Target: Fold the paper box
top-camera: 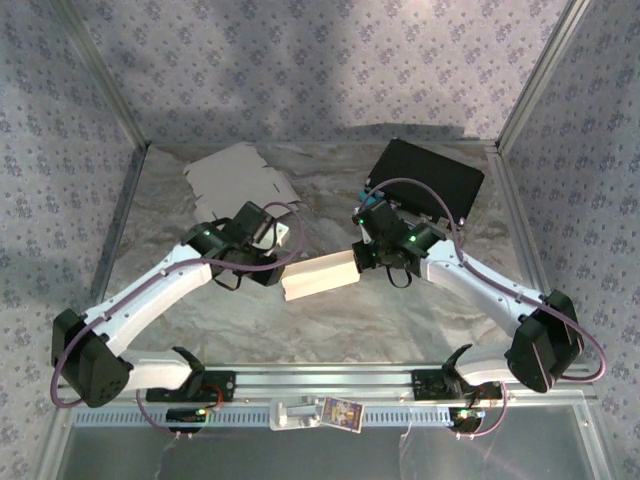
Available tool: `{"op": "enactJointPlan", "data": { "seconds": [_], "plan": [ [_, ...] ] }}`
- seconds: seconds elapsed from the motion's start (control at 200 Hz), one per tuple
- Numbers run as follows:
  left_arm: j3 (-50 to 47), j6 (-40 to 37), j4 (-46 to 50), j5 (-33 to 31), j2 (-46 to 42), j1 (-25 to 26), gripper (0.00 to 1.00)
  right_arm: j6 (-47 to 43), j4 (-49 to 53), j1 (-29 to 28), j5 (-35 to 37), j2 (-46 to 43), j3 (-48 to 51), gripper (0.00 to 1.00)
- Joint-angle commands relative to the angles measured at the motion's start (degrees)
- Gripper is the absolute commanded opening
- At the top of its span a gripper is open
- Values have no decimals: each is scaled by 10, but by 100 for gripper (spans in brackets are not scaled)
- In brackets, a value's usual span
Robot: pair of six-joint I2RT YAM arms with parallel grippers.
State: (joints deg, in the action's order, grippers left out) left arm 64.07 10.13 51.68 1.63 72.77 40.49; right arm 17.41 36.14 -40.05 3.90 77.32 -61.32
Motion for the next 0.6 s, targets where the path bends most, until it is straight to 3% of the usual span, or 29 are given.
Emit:
{"op": "enactJointPlan", "data": {
  "seconds": [0.0,0.34,0.595],
  "plan": [
    [23,-13,9,-5,10,-4,33,9,29,-3,2,9,-8,0],
    [27,-13,0,5,18,-4,14,9,30,0,2,8,-10,0],
    [32,-10,-4,6,26,-3,11,12,27,0,3,9,-11,0]
  ]
}}
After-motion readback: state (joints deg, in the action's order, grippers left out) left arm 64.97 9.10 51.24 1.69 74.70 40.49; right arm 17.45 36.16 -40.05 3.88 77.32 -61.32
